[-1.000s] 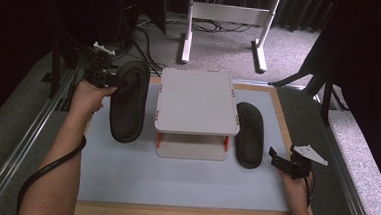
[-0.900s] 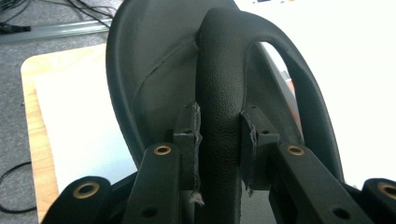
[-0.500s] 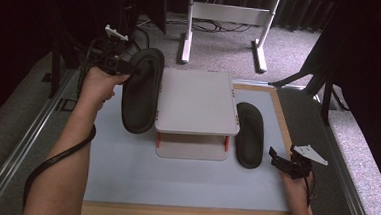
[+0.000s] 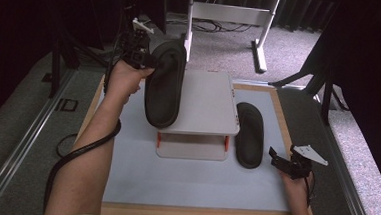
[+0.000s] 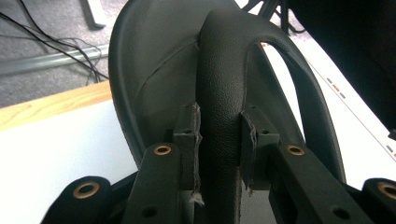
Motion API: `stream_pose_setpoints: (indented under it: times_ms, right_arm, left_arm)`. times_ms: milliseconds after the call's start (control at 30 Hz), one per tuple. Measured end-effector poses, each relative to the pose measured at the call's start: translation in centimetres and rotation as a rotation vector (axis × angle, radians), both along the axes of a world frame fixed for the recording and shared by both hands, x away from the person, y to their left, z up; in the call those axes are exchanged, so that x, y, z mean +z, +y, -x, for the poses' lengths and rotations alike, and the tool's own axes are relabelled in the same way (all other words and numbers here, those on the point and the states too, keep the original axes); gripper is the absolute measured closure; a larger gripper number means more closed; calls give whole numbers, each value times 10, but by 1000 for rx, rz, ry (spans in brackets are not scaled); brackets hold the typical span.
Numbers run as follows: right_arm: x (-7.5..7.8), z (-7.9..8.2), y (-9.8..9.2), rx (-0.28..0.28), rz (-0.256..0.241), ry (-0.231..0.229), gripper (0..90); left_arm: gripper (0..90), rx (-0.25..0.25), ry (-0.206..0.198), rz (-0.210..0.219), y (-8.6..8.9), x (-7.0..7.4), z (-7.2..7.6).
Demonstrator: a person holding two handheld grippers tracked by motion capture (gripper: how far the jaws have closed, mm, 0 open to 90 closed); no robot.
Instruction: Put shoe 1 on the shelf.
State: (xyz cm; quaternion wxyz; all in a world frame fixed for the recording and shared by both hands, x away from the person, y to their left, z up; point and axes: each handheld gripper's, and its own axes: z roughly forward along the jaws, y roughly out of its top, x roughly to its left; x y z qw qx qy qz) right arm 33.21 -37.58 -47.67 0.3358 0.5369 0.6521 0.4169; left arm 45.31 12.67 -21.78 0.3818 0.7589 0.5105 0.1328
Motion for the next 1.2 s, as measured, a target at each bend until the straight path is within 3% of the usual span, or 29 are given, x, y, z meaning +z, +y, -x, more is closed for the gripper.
stream_pose_setpoints:
  times_ms: [67,333,533,967,1067,1200]
  right_arm:
    - [0,0,0,1,-2,0,136]
    - [0,1,1,26,14,-15,115]
    - [0,2,1,15,5,-18,115]
    - [0,1,1,19,10,-15,115]
    - [0,1,1,21,9,-14,115]
    - [0,1,1,23,9,-16,116]
  left_arm:
    - [711,-6,5,-8,-7,-1,-2]
    - [711,9,29,31,-27,-16,-9]
    - [711,9,59,0,-44,-27,-12]
    - [707,58,88,-6,-50,-45,-22]
    - [705,52,74,-39,-55,-46,-20]
    - [697,47,81,-19,-53,-48,-21]
